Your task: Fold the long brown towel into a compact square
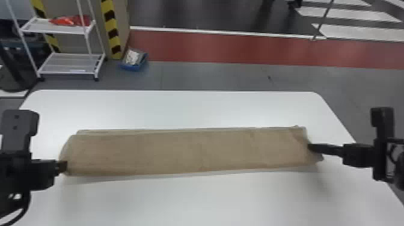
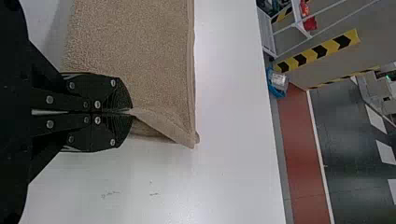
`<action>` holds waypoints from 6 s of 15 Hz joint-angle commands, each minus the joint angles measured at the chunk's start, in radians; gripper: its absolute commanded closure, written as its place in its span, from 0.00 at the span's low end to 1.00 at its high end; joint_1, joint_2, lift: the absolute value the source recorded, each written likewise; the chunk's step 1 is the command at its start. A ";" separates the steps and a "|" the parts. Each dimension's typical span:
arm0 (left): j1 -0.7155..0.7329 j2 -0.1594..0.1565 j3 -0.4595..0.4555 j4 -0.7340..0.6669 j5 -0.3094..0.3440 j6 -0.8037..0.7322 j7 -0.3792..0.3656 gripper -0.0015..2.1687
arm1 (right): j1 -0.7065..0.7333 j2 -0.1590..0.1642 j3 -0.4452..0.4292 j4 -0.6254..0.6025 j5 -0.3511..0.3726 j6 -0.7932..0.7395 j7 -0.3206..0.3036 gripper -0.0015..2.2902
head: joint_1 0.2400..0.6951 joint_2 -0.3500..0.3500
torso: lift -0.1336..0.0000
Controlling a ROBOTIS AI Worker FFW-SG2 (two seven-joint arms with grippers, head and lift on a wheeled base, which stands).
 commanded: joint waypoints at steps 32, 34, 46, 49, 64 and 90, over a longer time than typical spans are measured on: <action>0.013 0.000 0.028 0.070 0.020 -0.120 -0.042 0.30 | 0.141 0.295 0.393 -0.127 -0.026 -0.219 -0.172 0.81 | 1.00 0.82 | 0.07; 0.002 0.005 0.026 0.070 0.017 -0.114 -0.048 0.34 | 0.135 0.298 0.394 -0.109 -0.026 -0.225 -0.172 0.82 | 1.00 0.84 | 0.07; -0.058 -0.010 -0.011 0.078 0.023 -0.031 -0.035 0.63 | 0.104 0.298 0.408 -0.031 -0.024 -0.265 -0.172 0.82 | 1.00 0.83 | 0.07; -0.066 -0.023 -0.034 0.018 0.032 -0.028 -0.009 0.63 | 0.100 0.298 0.417 0.001 -0.024 -0.295 -0.172 0.81 | 1.00 0.82 | 0.07; -0.187 -0.196 -0.494 0.092 -0.020 -0.087 0.164 0.63 | 0.117 0.284 0.391 0.038 -0.073 -0.338 -0.147 0.81 | 1.00 0.47 | 0.07; 0.091 0.011 0.045 -0.102 0.026 -0.117 0.107 0.01 | 0.080 0.290 0.404 0.014 -0.049 -0.246 -0.164 0.81 | 1.00 0.90 | 0.07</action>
